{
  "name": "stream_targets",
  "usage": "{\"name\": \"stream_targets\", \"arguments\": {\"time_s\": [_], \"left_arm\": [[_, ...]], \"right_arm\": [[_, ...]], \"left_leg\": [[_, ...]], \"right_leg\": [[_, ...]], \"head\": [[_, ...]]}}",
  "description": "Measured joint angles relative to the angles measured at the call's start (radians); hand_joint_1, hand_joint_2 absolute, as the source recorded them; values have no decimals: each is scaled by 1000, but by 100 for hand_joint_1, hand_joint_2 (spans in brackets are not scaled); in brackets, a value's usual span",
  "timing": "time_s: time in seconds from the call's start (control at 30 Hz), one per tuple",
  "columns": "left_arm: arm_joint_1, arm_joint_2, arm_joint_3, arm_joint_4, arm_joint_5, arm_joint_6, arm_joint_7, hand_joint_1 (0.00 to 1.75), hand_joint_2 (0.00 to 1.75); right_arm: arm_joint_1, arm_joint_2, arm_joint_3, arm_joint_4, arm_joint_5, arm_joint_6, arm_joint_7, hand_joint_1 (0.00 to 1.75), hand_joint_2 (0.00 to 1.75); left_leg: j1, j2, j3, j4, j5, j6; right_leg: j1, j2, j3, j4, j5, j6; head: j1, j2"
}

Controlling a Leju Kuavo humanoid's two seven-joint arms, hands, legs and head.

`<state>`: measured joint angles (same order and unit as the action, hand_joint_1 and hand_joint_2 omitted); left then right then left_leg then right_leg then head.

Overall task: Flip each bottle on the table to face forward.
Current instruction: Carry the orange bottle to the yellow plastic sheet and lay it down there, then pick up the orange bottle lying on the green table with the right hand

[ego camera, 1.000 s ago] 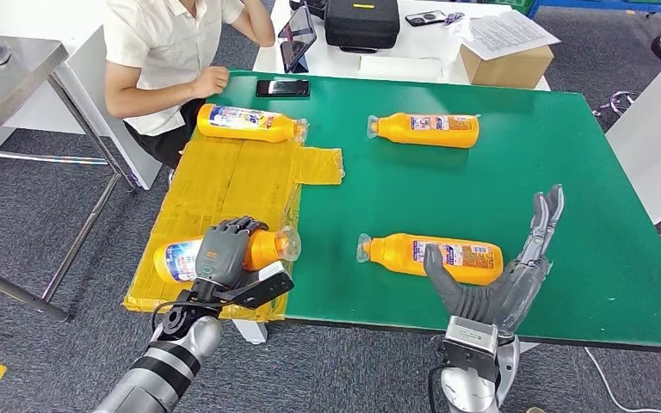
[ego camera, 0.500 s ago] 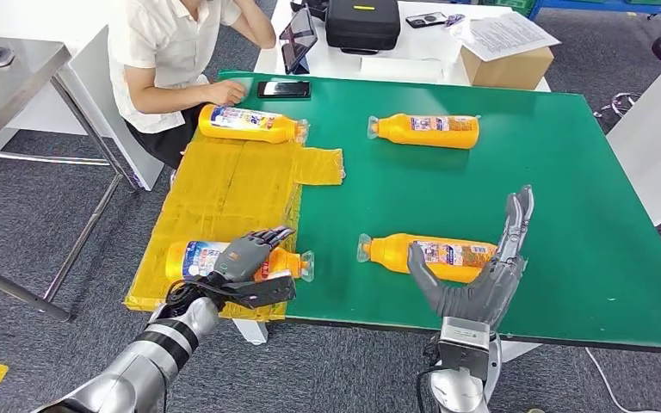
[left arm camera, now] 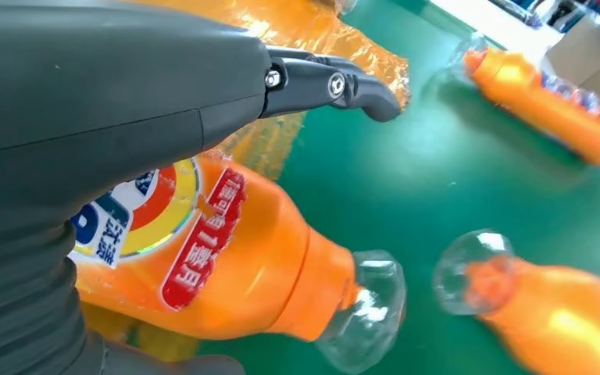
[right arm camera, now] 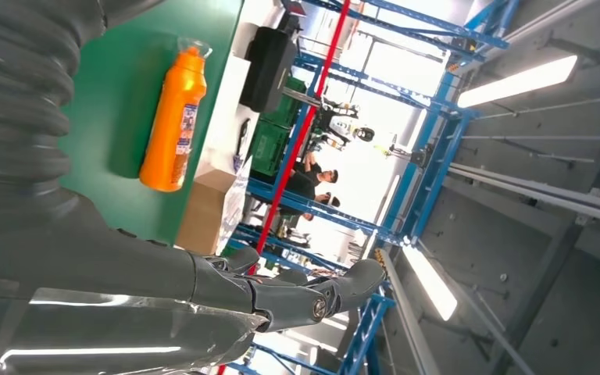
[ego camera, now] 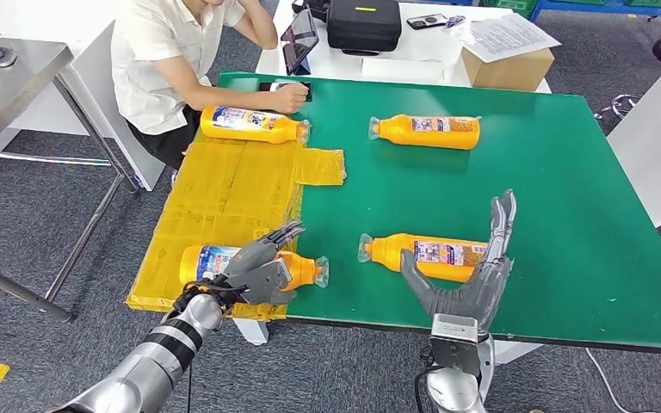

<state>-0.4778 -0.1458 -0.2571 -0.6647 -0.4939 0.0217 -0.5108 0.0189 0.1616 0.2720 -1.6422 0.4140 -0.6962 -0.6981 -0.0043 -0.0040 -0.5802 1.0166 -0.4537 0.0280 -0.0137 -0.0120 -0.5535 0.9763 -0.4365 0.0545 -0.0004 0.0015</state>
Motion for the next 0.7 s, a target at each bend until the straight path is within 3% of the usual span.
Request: {"name": "stream_targets", "arguments": {"time_s": [0.33, 0.5, 0.7], "left_arm": [[227, -93, -22, -541, 345, 233, -161, 0, 175], [260, -98, -69, -733, 309, 430, -189, 0, 175], [275, -98, -98, -824, 297, 459, -190, 0, 175]], "right_arm": [[8, 9, -6, 10, 92, 0, 0, 0, 175], [-3, 17, -9, 20, 118, 0, 0, 0, 175], [-10, 24, -10, 32, 122, 0, 0, 0, 175]], "left_leg": [[0, 0, -6, 0, 0, 0], [0, 0, -6, 0, 0, 0], [0, 0, -6, 0, 0, 0]], "right_leg": [[0, 0, -6, 0, 0, 0], [0, 0, -7, 0, 0, 0], [0, 0, -6, 1, 0, 0]], "head": [[0, 0], [0, 0], [0, 0]]}}
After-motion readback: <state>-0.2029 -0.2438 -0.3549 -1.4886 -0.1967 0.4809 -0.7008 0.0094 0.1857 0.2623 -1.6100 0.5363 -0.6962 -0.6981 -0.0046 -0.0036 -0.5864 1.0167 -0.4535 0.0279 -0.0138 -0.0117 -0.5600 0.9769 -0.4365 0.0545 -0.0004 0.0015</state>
